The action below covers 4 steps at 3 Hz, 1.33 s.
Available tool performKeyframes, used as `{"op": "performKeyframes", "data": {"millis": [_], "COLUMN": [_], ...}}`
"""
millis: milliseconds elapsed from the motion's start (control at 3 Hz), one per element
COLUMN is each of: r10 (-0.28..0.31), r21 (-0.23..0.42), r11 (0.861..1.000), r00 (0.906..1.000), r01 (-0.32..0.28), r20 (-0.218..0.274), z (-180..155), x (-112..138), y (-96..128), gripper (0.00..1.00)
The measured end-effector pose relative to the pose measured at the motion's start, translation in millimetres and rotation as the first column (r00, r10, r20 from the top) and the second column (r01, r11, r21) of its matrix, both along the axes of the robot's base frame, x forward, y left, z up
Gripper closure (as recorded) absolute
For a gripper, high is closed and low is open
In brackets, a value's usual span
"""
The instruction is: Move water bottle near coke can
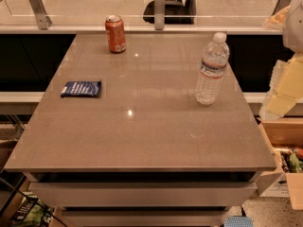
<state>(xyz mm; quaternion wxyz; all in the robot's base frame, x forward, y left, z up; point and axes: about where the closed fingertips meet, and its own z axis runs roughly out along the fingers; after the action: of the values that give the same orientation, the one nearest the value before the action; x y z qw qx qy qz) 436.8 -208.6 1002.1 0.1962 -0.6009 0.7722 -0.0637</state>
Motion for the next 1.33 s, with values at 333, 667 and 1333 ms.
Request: {"op": "performKeyframes", "data": {"millis": [333,667,1333], "r10": [0.0,-0.005,-0.1], "r21": [0.0,0.014,0.152], "r11": [1.0,1.0,0.984], "r00": [1.0,0.9999,0.9932], "r01": [0.0,0.005,0.09], "r20": [0.0,0.014,0.06], "z": [0.0,2.5,7.7], "x": [0.0,1.4,16.3], "y": [0.0,-0.8,-16.7], "gripper": [0.0,0.0,0.0]}}
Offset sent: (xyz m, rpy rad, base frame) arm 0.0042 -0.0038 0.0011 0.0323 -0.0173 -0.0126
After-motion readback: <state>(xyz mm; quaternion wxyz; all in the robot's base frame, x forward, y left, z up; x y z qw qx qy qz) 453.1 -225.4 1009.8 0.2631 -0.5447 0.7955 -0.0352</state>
